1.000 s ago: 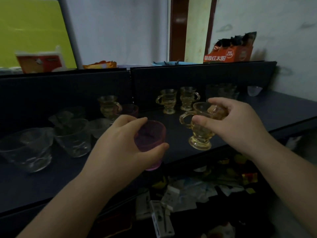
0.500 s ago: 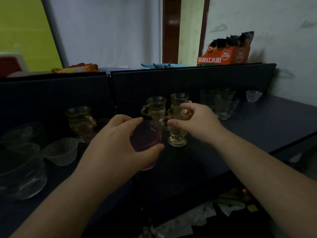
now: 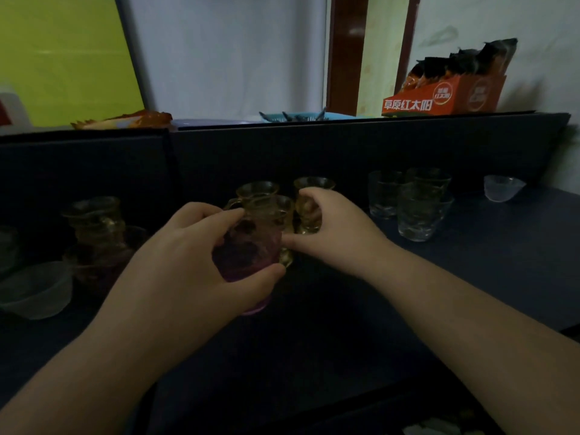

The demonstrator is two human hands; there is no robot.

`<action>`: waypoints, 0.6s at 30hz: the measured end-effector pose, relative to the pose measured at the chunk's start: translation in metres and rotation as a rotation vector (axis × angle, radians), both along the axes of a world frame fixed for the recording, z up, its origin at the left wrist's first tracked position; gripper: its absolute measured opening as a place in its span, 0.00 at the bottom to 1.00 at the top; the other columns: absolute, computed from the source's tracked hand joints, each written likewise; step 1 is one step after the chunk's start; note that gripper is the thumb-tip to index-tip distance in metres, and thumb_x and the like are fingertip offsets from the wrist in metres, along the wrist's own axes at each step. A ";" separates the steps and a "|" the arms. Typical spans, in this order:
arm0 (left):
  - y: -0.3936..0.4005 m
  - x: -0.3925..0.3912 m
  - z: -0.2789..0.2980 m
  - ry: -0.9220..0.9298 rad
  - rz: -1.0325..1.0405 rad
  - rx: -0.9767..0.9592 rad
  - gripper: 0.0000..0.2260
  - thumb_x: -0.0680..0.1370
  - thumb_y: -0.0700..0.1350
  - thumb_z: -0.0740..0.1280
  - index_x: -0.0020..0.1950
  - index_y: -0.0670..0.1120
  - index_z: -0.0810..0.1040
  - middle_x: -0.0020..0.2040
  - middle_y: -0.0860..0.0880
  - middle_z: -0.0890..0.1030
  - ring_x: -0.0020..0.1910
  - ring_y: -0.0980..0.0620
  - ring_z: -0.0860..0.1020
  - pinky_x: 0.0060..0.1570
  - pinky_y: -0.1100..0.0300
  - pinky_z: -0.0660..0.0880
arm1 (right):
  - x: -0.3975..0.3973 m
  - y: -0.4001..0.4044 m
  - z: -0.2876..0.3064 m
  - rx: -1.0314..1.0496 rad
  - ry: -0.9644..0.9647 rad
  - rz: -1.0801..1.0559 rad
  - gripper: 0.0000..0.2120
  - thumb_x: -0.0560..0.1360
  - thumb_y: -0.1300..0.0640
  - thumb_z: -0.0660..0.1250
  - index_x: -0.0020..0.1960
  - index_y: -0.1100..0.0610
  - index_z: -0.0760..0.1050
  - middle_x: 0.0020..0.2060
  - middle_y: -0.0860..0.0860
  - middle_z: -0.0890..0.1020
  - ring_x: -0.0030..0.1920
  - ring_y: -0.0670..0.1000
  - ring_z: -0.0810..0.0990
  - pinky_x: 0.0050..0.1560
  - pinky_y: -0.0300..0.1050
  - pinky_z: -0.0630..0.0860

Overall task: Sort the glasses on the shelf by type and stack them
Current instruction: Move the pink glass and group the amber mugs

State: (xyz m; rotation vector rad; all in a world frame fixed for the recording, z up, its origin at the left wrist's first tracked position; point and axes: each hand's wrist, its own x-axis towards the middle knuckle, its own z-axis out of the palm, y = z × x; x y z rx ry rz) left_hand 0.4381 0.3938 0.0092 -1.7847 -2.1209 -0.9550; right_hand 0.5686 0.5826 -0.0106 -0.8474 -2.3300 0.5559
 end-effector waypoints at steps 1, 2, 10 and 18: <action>0.005 0.011 0.000 0.008 0.019 0.001 0.44 0.60 0.78 0.60 0.70 0.56 0.71 0.55 0.67 0.67 0.51 0.67 0.72 0.47 0.67 0.71 | 0.018 0.003 0.000 0.036 -0.010 0.017 0.42 0.64 0.34 0.76 0.73 0.47 0.67 0.62 0.40 0.73 0.59 0.41 0.74 0.59 0.43 0.75; 0.011 0.023 0.001 0.007 0.033 -0.001 0.44 0.60 0.77 0.60 0.70 0.56 0.71 0.55 0.68 0.67 0.51 0.67 0.72 0.48 0.65 0.71 | 0.038 0.007 0.001 0.071 -0.021 0.031 0.40 0.66 0.35 0.75 0.73 0.46 0.67 0.61 0.41 0.73 0.59 0.41 0.74 0.58 0.42 0.75; 0.089 0.136 -0.003 0.052 0.054 -0.022 0.41 0.62 0.76 0.61 0.70 0.57 0.70 0.56 0.66 0.66 0.51 0.63 0.71 0.50 0.65 0.72 | 0.192 0.054 0.013 0.230 -0.157 0.022 0.30 0.69 0.36 0.69 0.68 0.42 0.71 0.55 0.36 0.73 0.55 0.38 0.73 0.54 0.35 0.72; 0.166 0.229 -0.009 0.084 -0.013 -0.103 0.41 0.65 0.74 0.62 0.74 0.57 0.64 0.62 0.64 0.65 0.55 0.63 0.69 0.54 0.62 0.73 | 0.299 0.126 0.019 0.249 -0.288 -0.081 0.32 0.68 0.34 0.67 0.68 0.45 0.72 0.55 0.38 0.73 0.55 0.41 0.74 0.57 0.44 0.75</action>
